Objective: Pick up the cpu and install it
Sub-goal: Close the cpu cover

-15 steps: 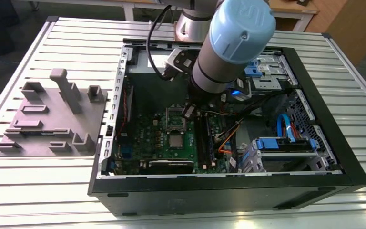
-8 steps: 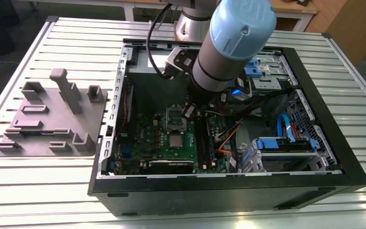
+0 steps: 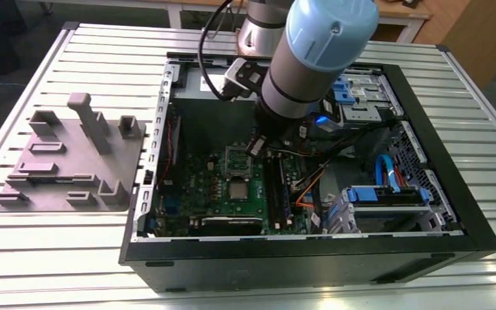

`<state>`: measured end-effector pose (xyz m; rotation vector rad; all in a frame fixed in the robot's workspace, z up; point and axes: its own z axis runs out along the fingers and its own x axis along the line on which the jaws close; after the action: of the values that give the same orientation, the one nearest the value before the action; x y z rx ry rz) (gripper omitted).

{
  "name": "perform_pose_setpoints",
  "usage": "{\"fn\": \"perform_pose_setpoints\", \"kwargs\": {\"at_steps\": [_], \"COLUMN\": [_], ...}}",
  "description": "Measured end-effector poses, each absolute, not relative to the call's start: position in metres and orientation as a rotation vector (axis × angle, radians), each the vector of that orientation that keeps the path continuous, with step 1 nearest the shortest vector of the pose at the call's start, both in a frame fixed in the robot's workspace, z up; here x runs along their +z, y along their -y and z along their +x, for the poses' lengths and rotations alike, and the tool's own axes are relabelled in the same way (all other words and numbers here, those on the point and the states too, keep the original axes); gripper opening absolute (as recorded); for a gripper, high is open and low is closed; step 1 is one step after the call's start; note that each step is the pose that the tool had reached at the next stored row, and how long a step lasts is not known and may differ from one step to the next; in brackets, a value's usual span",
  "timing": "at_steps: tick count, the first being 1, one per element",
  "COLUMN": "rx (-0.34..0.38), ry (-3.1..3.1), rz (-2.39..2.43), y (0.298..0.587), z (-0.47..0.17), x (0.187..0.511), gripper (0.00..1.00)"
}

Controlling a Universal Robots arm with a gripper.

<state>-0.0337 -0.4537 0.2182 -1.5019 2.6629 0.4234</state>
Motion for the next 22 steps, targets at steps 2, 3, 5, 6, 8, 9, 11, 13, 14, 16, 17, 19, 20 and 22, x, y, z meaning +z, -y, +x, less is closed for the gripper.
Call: {"fn": "perform_pose_setpoints", "kwargs": {"at_steps": [2, 3, 5, 6, 8, 9, 11, 13, 14, 16, 17, 19, 20, 22], "rx": [0.415, 0.406, 0.385, 0.376, 0.368, 0.365, 0.361, 0.361, 0.361, 0.361, 0.361, 0.361, 0.361, 0.361], "ry": [-2.667, -2.671, -2.681, -2.685, -2.688, -2.689, -2.690, -2.690, -2.690, -2.689, -2.689, -2.689, -2.688, -2.688], "rz": [-1.504, -1.506, -1.511, -1.513, -1.515, -1.517, -1.519, -1.520, -1.520, -1.521, -1.522, -1.523, -1.523, -1.524], "y": [0.454, 0.454, 0.454, 0.454, 0.454, 0.454, 0.454, 0.454, 0.454, 0.453, 0.453, 0.453, 0.453, 0.453], "z": [-0.034, -0.034, -0.034, -0.034, -0.035, -0.035, -0.035, -0.036, -0.036, -0.036, -0.036, -0.037, -0.037, -0.037], "x": [0.219, 0.220, 0.220, 0.220, 0.221, 0.221, 0.224, 0.226, 0.227, 0.230, 0.231, 0.233, 0.234, 0.235], "gripper": [0.10, 0.10, 0.10, 0.10, 0.10, 0.10, 0.10, 0.10, 0.10, 0.10, 0.10, 0.10, 0.10, 0.10]}}
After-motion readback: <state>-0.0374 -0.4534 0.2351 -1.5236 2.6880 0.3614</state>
